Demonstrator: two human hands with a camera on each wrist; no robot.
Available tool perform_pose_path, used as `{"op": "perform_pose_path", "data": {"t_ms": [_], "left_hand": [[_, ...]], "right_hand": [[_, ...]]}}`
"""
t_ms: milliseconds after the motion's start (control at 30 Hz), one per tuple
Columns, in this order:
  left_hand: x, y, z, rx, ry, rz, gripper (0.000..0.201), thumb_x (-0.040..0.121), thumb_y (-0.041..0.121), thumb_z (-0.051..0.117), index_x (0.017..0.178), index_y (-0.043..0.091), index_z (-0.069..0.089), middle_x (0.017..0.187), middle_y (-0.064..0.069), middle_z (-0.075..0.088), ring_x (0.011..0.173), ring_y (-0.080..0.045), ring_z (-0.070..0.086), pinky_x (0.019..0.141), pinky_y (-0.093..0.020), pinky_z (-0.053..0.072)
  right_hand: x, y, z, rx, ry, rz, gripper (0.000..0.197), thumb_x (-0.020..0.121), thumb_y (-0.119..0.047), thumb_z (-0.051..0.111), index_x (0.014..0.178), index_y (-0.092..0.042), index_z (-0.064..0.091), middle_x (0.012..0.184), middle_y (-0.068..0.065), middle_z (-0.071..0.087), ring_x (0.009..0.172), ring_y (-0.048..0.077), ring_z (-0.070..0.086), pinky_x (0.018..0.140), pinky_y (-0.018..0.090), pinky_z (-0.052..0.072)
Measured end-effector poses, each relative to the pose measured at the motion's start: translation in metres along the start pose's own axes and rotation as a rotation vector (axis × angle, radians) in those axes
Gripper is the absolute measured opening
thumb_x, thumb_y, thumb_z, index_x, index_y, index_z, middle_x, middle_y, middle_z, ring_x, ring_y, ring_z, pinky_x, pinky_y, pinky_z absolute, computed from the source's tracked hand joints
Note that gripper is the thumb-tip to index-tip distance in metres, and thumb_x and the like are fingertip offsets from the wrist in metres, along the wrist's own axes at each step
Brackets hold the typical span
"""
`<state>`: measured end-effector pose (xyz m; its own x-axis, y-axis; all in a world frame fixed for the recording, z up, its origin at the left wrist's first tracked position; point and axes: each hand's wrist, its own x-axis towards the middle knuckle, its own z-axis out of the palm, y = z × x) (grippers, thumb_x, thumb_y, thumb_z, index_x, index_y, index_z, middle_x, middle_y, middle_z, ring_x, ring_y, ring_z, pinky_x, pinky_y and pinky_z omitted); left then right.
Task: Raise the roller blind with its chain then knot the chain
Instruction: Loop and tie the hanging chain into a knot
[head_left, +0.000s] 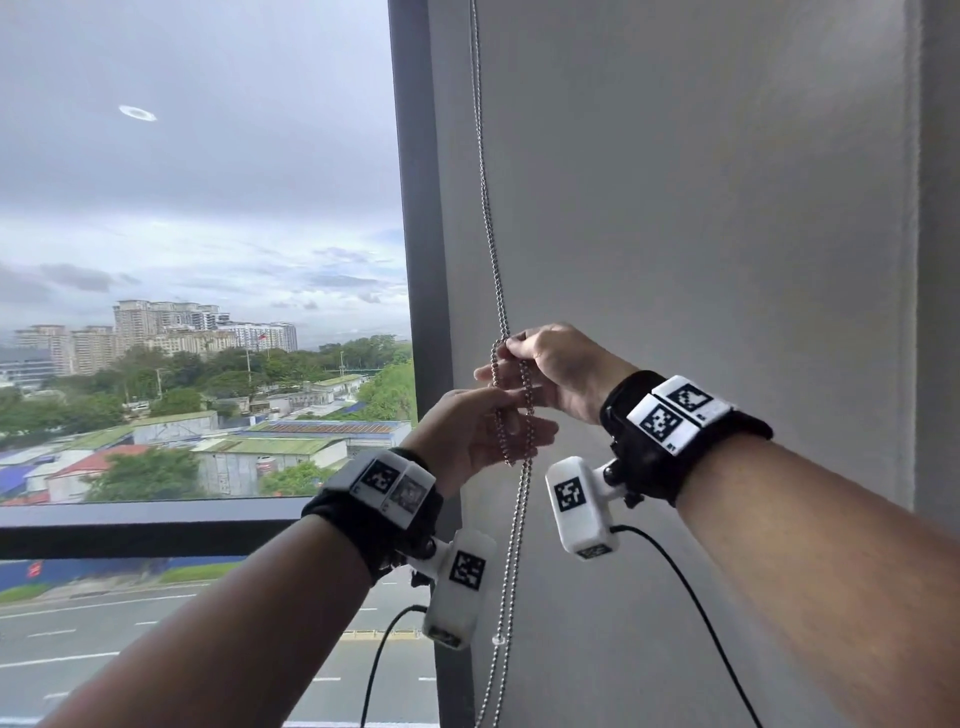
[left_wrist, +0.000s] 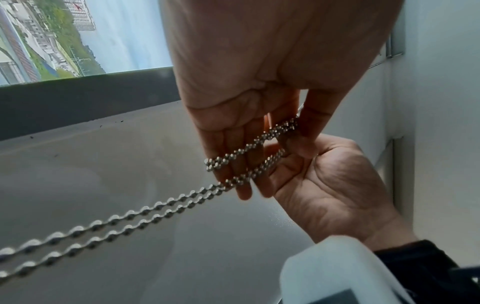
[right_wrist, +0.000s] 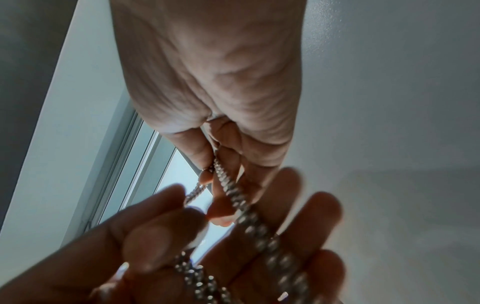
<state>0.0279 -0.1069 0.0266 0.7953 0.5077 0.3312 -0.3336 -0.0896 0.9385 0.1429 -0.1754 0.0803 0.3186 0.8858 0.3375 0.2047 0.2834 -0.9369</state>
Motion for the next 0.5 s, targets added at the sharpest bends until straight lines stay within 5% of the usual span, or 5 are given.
{"op": "perform_pose_path", "data": {"t_ms": [67, 133, 233, 433, 500], "left_hand": [[0.002, 0.001, -0.001, -0.015, 0.030, 0.023, 0.026, 0.088, 0.007, 0.047, 0.102, -0.010, 0.062, 0.069, -0.016, 0.063, 0.073, -0.032, 0.068, 0.076, -0.037, 0.056], [0.001, 0.003, 0.000, -0.003, 0.071, 0.068, 0.022, 0.087, 0.002, 0.046, 0.080, -0.006, 0.065, 0.064, -0.014, 0.061, 0.059, -0.024, 0.063, 0.065, -0.030, 0.054], [-0.001, 0.007, -0.001, 0.095, 0.085, 0.173, 0.035, 0.085, 0.000, 0.048, 0.056, 0.000, 0.068, 0.061, -0.010, 0.067, 0.059, -0.017, 0.058, 0.065, -0.024, 0.046], [0.000, 0.018, -0.010, 0.187, 0.189, 0.313, 0.017, 0.079, 0.003, 0.059, 0.082, -0.009, 0.070, 0.088, -0.024, 0.067, 0.081, -0.026, 0.058, 0.072, -0.026, 0.045], [0.002, 0.022, -0.015, 0.241, 0.213, 0.326, 0.020, 0.076, 0.008, 0.061, 0.086, -0.007, 0.071, 0.073, -0.018, 0.063, 0.069, -0.023, 0.053, 0.066, -0.027, 0.041]], "right_hand": [[0.001, 0.002, 0.000, 0.001, 0.015, 0.000, 0.022, 0.101, -0.011, 0.039, 0.088, -0.008, 0.057, 0.114, 0.028, 0.068, 0.091, 0.032, 0.066, 0.085, 0.045, 0.057], [0.003, 0.005, 0.000, -0.023, 0.018, 0.006, 0.023, 0.101, -0.012, 0.039, 0.087, -0.009, 0.057, 0.117, 0.027, 0.067, 0.091, 0.033, 0.066, 0.095, 0.051, 0.052], [0.004, 0.009, 0.001, -0.050, 0.029, 0.015, 0.022, 0.102, -0.012, 0.038, 0.090, -0.009, 0.057, 0.098, 0.016, 0.067, 0.076, 0.028, 0.066, 0.079, 0.043, 0.056], [0.005, 0.015, 0.004, -0.133, -0.008, 0.060, 0.021, 0.102, -0.022, 0.040, 0.103, -0.010, 0.057, 0.109, 0.017, 0.066, 0.110, 0.050, 0.060, 0.102, 0.060, 0.043], [0.004, 0.014, 0.005, -0.163, -0.025, 0.069, 0.025, 0.103, -0.025, 0.040, 0.115, -0.009, 0.055, 0.110, 0.016, 0.069, 0.110, 0.051, 0.058, 0.103, 0.061, 0.042]]}}
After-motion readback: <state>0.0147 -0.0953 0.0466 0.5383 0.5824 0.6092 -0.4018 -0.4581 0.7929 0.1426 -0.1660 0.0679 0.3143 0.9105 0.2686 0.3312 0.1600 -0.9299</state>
